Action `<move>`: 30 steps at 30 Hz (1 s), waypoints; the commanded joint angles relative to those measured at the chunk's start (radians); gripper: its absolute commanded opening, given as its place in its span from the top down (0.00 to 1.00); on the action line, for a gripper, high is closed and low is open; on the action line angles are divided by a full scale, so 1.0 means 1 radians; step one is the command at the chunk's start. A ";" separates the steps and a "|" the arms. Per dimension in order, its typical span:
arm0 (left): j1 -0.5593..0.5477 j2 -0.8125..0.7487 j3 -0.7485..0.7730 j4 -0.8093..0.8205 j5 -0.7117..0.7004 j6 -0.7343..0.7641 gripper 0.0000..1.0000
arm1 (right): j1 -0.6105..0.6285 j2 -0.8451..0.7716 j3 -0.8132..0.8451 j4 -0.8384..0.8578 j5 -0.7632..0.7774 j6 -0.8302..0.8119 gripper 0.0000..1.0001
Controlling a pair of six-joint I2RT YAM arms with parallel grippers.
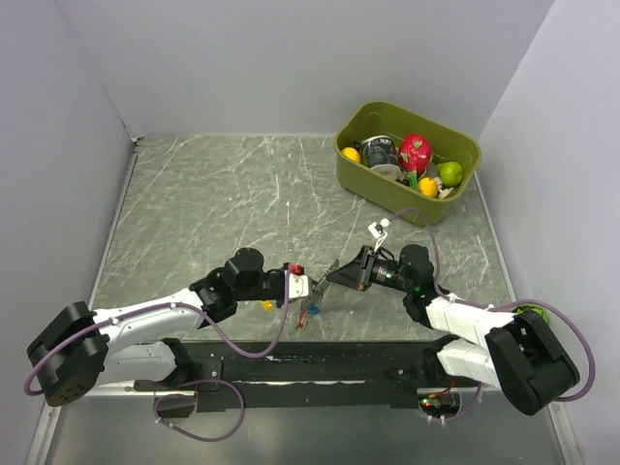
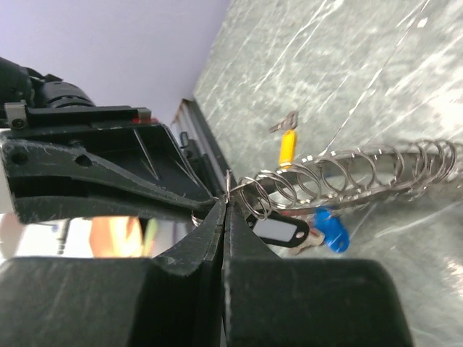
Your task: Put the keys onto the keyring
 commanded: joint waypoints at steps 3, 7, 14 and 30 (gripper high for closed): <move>-0.010 -0.037 -0.025 0.051 -0.026 -0.009 0.58 | 0.005 -0.012 0.086 -0.011 -0.002 -0.138 1.00; -0.012 -0.078 -0.059 0.124 -0.037 -0.071 0.32 | 0.005 -0.013 0.106 -0.011 -0.037 -0.185 1.00; 0.040 -0.124 -0.047 0.232 0.005 -0.232 0.31 | 0.006 -0.058 0.142 -0.055 -0.077 -0.329 1.00; 0.177 -0.048 0.108 0.095 0.290 -0.301 0.52 | 0.019 -0.121 0.338 -0.472 -0.191 -0.727 1.00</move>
